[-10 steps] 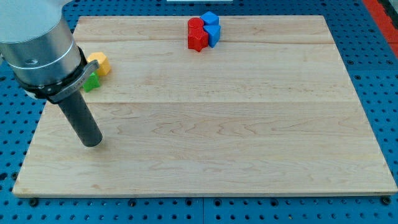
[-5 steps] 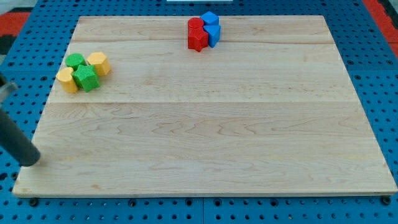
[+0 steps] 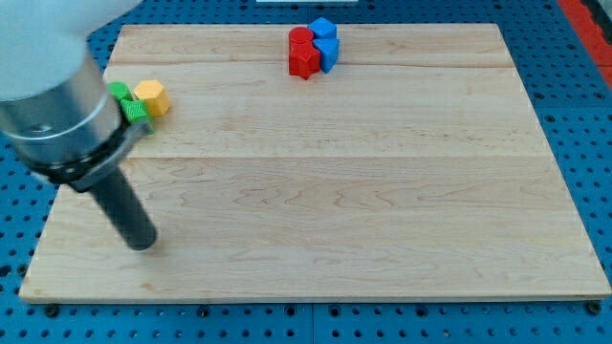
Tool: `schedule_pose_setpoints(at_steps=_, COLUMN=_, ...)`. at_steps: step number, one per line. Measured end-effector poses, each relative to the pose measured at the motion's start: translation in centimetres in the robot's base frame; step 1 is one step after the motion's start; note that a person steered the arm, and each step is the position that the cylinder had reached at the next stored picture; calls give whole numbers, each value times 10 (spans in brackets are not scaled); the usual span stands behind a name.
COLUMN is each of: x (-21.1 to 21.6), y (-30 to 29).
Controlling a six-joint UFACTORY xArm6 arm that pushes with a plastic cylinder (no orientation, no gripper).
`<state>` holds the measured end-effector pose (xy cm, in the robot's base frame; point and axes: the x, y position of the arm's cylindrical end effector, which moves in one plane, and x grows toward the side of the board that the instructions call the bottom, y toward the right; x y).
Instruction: Place your hand at the right of the green star
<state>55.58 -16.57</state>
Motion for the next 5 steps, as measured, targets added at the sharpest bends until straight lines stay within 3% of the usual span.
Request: schedule_pose_setpoints(at_steps=5, x=-146, y=23)
